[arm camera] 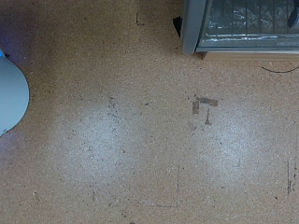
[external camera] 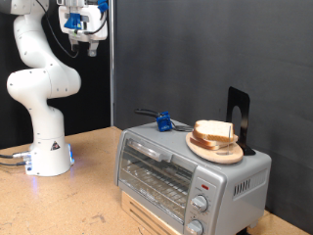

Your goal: Make a piece of toast with the oven

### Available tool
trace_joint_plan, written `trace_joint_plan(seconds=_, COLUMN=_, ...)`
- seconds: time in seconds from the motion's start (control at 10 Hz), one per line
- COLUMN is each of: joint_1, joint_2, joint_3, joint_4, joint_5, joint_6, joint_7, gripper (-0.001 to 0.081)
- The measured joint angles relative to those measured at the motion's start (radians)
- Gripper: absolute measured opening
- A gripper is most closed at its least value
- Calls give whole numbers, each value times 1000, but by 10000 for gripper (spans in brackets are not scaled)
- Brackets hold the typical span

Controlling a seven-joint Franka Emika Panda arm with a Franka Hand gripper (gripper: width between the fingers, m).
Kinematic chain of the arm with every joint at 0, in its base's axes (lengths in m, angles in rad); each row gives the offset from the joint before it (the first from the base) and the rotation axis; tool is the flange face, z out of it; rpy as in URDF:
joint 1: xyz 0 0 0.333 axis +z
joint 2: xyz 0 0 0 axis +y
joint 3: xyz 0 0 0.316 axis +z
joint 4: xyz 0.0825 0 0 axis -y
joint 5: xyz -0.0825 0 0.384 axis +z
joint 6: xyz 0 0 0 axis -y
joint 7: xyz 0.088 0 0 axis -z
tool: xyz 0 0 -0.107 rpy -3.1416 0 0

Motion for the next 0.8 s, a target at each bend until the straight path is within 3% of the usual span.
trace_joint_plan(seconds=0.1, joint_1=0, joint_2=2, joint_3=0, joint_4=0, joint_5=-17, joint_6=0, joint_7=-39, gripper=809)
trace_joint_plan(seconds=0.3, joint_1=22, joint_2=21, joint_3=-2, joint_4=7, joint_5=-90, joint_6=18, joint_7=-255, gripper=809)
trace_joint_plan(seconds=0.6, joint_1=49, joint_2=89, joint_3=-12, joint_4=13, joint_5=-204, joint_6=158, joint_7=-544, gripper=809)
trace_joint_plan(seconds=0.8, joint_1=51, joint_2=80, joint_3=-11, joint_4=9, joint_5=-195, joint_6=176, joint_7=-545, gripper=809)
